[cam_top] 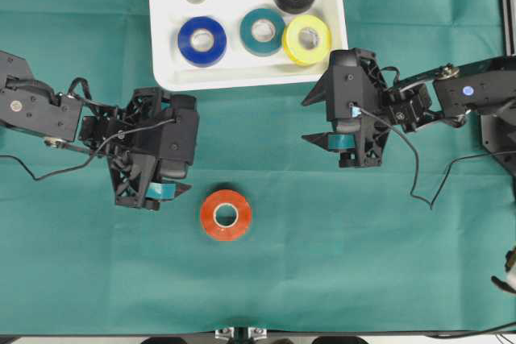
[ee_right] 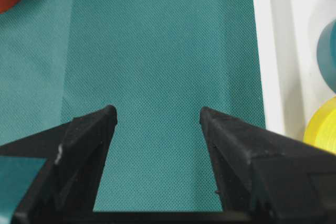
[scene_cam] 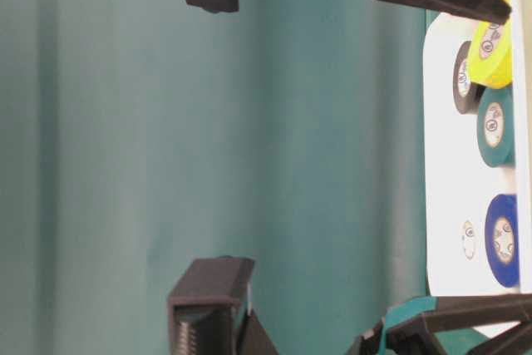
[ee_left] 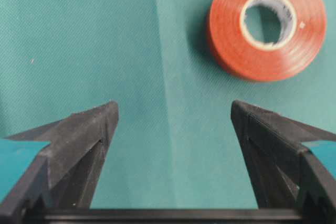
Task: Put the tape alternately from left to right into the white case.
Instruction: 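Move the left gripper over the red tape roll and lower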
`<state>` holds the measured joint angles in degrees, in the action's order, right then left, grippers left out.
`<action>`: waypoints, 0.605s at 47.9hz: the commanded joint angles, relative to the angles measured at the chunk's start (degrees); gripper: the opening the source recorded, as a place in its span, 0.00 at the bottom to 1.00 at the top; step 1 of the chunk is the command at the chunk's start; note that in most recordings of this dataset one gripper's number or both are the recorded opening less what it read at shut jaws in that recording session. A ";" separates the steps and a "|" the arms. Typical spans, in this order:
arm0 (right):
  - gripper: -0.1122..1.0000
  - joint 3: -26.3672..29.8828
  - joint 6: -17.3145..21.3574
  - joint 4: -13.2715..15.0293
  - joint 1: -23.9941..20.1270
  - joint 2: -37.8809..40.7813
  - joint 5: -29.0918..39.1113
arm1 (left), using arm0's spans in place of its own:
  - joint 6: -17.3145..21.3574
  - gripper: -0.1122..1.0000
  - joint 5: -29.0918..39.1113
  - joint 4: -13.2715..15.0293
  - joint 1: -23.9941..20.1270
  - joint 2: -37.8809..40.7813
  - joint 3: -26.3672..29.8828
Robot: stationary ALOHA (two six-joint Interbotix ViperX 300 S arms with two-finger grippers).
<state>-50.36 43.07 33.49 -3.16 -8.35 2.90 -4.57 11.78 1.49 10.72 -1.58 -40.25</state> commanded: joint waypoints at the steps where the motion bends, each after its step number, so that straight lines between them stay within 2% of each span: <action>1: 0.75 0.70 0.09 -0.09 -0.18 -1.05 -0.35 | -2.81 0.53 -0.35 0.18 1.32 -0.62 1.93; 20: 0.75 0.62 0.09 -0.09 -0.18 -1.05 -0.35 | -28.65 0.54 -0.44 0.18 3.25 -0.44 3.78; 24: 0.75 0.53 0.09 -0.09 -0.18 -1.05 -0.35 | -32.87 0.54 -0.35 0.18 3.43 -0.44 3.87; 29: 0.75 0.53 0.09 -0.09 -0.18 -1.05 -0.35 | -36.04 0.54 -0.35 0.18 3.25 -0.35 3.69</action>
<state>-50.36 43.07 33.49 -3.25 -8.35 2.90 -39.55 11.78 1.58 13.97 -1.32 -37.62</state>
